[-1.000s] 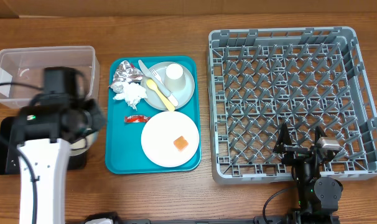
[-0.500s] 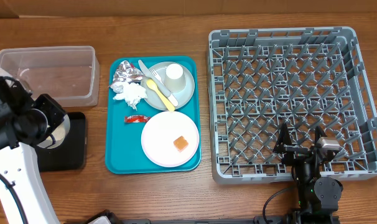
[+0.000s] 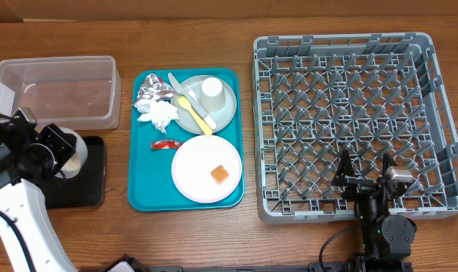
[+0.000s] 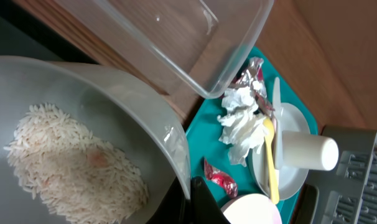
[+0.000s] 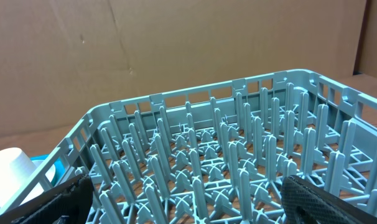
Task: Sort waste into correct bins and load items into the dishwasher rack
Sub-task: 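Lift the grey bowl with the left gripper over the black tray, then tilt the grey bowl with the left gripper, pouring rice onto the black tray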
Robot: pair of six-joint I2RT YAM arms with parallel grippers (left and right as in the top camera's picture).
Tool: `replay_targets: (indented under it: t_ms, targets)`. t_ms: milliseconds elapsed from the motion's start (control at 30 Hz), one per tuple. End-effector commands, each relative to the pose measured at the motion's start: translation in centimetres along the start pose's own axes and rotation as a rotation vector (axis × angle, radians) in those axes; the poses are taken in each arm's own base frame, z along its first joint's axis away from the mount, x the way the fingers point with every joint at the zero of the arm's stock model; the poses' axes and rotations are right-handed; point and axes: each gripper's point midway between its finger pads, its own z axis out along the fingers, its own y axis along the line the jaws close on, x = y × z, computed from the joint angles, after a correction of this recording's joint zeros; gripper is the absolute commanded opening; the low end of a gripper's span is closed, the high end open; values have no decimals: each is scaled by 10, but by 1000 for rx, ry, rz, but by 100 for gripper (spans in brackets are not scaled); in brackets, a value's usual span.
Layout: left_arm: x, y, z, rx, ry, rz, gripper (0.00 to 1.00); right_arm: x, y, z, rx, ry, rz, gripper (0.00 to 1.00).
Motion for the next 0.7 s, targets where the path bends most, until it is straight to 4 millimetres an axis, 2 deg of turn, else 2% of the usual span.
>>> replay_targets:
  t_ms: [0,133,267,467,667]
  targets:
    - [7,7,18,24,51,16,4,1,-2,0,10,-9,-7,100]
    - [0,10,29,33,50,24,4,1,-2,0,10,-9,-8,100]
    - [-2,9,31,65,49,46,4,1,-2,0,10,-9,-7,100]
    - [-7,6,16,212,36,63,4,1,-2,0,10,-9,-7,100]
    - [-13,23,2,258,8,19,4,1,-2,0,10,-9,-7,100]
